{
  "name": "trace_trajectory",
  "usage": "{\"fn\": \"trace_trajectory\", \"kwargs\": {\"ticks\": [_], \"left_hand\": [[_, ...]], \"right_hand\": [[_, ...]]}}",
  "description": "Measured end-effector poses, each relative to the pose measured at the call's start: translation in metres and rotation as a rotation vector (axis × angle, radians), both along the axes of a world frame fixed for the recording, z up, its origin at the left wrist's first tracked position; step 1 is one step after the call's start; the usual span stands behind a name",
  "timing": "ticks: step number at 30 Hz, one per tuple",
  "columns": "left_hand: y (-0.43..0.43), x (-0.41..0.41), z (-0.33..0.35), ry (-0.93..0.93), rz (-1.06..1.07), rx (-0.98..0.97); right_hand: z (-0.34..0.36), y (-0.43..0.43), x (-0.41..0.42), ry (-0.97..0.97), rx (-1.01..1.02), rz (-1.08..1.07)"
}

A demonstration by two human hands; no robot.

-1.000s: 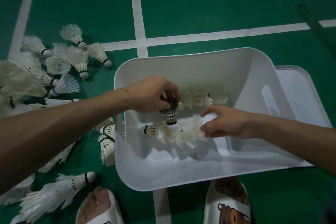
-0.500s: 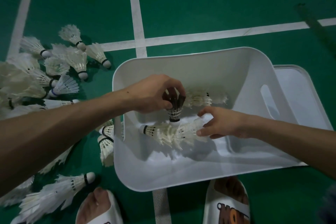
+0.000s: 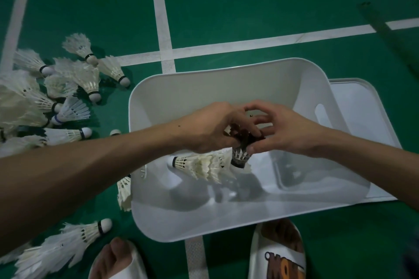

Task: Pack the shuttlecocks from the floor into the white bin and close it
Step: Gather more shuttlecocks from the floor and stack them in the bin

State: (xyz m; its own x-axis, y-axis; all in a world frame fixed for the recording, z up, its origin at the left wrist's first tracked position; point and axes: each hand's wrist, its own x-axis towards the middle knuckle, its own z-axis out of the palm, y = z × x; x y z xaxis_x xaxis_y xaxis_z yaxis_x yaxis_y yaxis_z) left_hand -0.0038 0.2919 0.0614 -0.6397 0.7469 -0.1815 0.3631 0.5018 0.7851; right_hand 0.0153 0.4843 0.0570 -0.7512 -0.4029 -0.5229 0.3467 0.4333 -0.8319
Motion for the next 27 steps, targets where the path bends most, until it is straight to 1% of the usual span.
{"fn": "trace_trajectory", "kwargs": {"ticks": [3, 5, 6, 8, 11, 13, 15, 18, 22, 25, 27], "left_hand": [[-0.001, -0.001, -0.004, 0.131, 0.068, -0.103], [-0.007, -0.005, -0.006, 0.207, 0.065, -0.205], [-0.009, -0.006, -0.006, 0.217, 0.041, -0.244], [-0.010, -0.004, -0.010, 0.193, -0.065, -0.325], [-0.006, 0.009, -0.022, 0.167, -0.340, -0.501], [-0.005, 0.016, -0.030, 0.223, -0.503, -0.642], [-0.006, 0.017, -0.036, 0.295, -0.591, -0.738], [-0.008, 0.014, -0.044, 0.348, -0.614, -0.822], [-0.012, 0.011, -0.047, 0.276, -0.536, -0.788], [-0.012, 0.010, -0.049, 0.248, -0.500, -0.770], [-0.011, 0.009, -0.050, 0.263, -0.492, -0.772]], "right_hand": [[-0.002, 0.010, -0.003, 0.020, 0.127, 0.027], [-0.002, 0.019, -0.006, 0.026, 0.241, 0.007], [-0.003, 0.022, -0.006, 0.024, 0.285, -0.005], [-0.006, 0.026, -0.007, 0.040, 0.381, 0.002], [-0.014, 0.026, -0.009, 0.096, 0.507, 0.054], [-0.017, 0.026, -0.010, 0.118, 0.559, 0.086], [-0.022, 0.028, -0.009, 0.144, 0.598, 0.121], [-0.028, 0.029, -0.004, 0.171, 0.626, 0.147], [-0.032, 0.022, -0.001, 0.160, 0.652, 0.203], [-0.040, 0.014, 0.001, 0.071, 0.558, 0.117], [-0.048, 0.008, 0.005, -0.039, 0.467, 0.029]]}}
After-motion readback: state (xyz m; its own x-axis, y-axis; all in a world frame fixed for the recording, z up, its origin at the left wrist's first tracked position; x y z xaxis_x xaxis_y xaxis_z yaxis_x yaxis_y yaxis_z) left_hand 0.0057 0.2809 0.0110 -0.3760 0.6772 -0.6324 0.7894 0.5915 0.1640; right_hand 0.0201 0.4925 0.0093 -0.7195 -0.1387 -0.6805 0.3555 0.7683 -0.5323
